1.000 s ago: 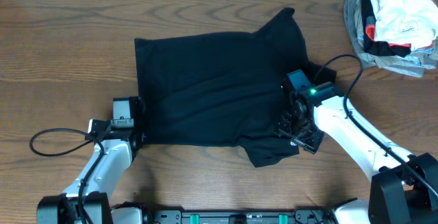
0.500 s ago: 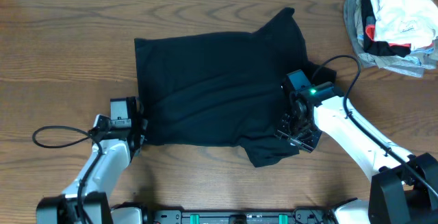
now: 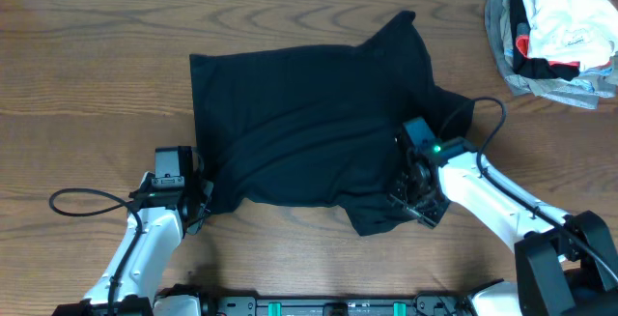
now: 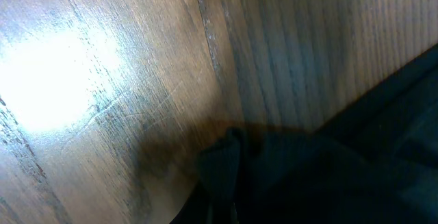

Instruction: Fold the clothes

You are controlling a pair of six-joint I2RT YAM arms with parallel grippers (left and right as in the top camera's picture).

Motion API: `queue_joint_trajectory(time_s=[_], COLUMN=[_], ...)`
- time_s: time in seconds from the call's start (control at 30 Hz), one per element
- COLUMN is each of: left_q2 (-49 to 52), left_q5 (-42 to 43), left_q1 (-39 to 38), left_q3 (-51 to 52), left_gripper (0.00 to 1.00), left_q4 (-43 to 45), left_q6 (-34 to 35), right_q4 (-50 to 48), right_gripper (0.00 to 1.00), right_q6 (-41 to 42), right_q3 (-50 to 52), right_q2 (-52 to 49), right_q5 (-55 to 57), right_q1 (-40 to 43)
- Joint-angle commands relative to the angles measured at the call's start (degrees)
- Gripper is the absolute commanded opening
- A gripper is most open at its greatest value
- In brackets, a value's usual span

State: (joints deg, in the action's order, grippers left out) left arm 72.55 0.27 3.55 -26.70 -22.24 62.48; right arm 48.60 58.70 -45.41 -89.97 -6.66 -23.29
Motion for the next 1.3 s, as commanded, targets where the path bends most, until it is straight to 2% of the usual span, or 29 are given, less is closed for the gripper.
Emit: queue_joint_trajectory(time_s=[0.0, 0.07, 0.2, 0.3, 0.53, 0.83, 1.03, 1.27], left_q2=[0.1, 0.1, 0.1, 0.1, -0.2, -11.2, -19.6, -22.0], left_q5=[0.8, 0.8, 0.8, 0.8, 0.9, 0.5, -0.2, -1.4], left_q1=[0.0, 0.0, 0.0, 0.0, 0.0, 0.0, 0.0, 0.0], left_q3=[1.1, 1.1, 1.1, 1.1, 1.0, -2.7, -2.7, -2.7], left_gripper=[0.06, 0.06, 0.06, 0.06, 0.06, 0.06, 0.06, 0.06], left_q4=[-1.4, -1.6, -2.2, -4.1, -10.0, -22.4, -25.3, -25.5], left_q6=[-1.2, -1.2, -1.2, -1.2, -1.2, -1.6, -4.4, -4.4], right_q4=[-1.6, -2.7, -5.9, -6.3, -3.4, 5.2, 11.6, 12.5], right_gripper=[0.61, 0.59, 0.41, 0.01, 0.01, 0.01, 0.01, 0.02], right_q6=[1.3, 1.3, -0.6, -0.7, -0.7, -4.0, -6.8, -13.5], right_q3=[2.9, 3.9, 5.0, 5.0, 4.5, 3.9, 3.8, -0.9], right_q2=[0.8, 0.8, 0.8, 0.8, 2.6, 17.8, 24.4, 24.7], right_q5=[0.2, 0.4, 1.6, 3.2, 3.4, 3.6, 3.6, 4.3], right_q1=[-0.4, -0.3, -0.3, -0.3, 1.8, 6.7, 10.6, 14.3])
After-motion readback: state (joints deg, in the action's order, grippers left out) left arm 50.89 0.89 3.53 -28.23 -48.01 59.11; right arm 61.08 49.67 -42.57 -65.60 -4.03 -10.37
